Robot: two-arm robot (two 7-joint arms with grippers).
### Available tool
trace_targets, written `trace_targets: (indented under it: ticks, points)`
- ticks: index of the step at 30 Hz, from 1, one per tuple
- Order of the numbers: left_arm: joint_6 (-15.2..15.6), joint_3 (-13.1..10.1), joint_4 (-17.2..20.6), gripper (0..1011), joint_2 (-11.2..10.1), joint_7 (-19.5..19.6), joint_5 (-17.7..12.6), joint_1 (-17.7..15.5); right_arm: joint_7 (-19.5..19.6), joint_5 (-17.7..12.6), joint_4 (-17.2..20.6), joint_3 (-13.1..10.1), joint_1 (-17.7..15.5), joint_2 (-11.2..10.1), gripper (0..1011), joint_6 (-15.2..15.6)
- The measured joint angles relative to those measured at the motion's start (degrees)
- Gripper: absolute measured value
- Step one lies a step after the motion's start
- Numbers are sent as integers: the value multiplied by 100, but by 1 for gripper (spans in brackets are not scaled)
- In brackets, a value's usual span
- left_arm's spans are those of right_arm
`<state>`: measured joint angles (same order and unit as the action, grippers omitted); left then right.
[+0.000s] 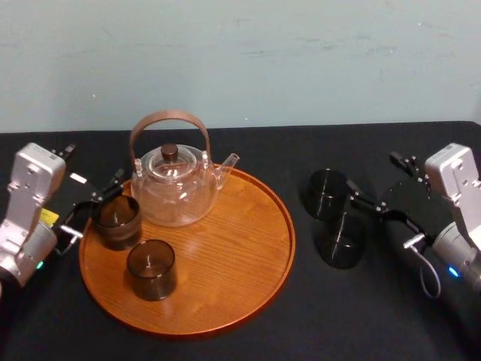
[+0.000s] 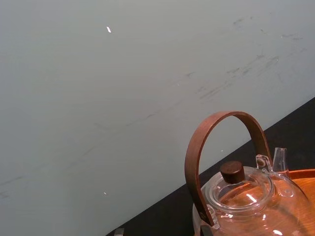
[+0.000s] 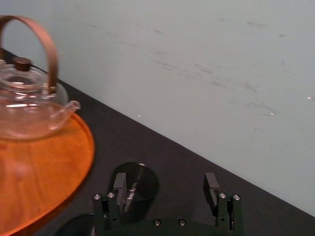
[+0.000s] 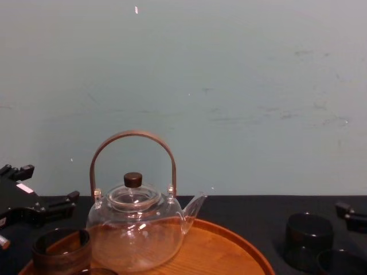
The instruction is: Pick up the glass from the table and place it on the tray.
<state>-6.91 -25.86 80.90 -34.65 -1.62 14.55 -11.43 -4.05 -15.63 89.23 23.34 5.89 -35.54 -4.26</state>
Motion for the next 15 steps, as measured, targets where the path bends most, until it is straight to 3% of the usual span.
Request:
trace_targets:
  ticks: [15]
  points:
    - [0, 0, 0, 1001, 0, 0, 0, 0, -319, -9, 607, -19, -641, 7, 1003, 72]
